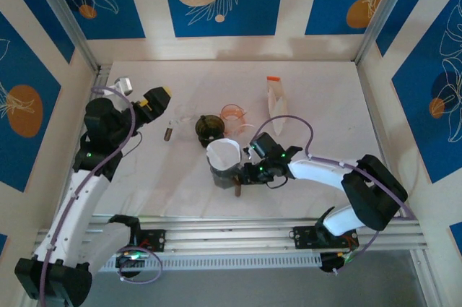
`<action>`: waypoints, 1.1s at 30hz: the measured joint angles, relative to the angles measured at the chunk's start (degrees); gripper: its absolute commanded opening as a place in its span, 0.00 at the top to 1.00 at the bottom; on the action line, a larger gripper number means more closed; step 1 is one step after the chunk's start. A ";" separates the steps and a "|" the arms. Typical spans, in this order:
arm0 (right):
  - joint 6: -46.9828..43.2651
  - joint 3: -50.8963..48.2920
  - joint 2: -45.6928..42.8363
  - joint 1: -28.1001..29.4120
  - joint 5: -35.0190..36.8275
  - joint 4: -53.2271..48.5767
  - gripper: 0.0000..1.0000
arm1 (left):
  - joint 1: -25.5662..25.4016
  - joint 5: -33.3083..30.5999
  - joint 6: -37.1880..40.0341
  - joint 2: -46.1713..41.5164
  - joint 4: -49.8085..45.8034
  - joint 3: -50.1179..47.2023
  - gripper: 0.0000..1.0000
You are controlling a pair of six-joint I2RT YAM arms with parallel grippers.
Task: Place the coffee filter in the dripper
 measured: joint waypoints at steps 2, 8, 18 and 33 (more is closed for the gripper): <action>0.02 0.63 0.59 0.55 0.39 0.02 0.71 | 0.00 -0.04 0.04 -0.66 -0.63 0.00 0.00; 0.07 3.26 3.23 2.45 1.07 0.85 0.71 | 0.00 -0.35 0.46 -1.68 -2.82 0.02 0.00; 1.49 11.58 11.39 6.10 2.84 1.70 0.72 | 0.00 -2.91 2.01 -4.92 -8.90 3.19 0.00; 2.36 30.95 27.76 10.40 4.17 2.34 0.74 | 0.00 -6.82 4.39 -8.90 -15.02 6.36 0.00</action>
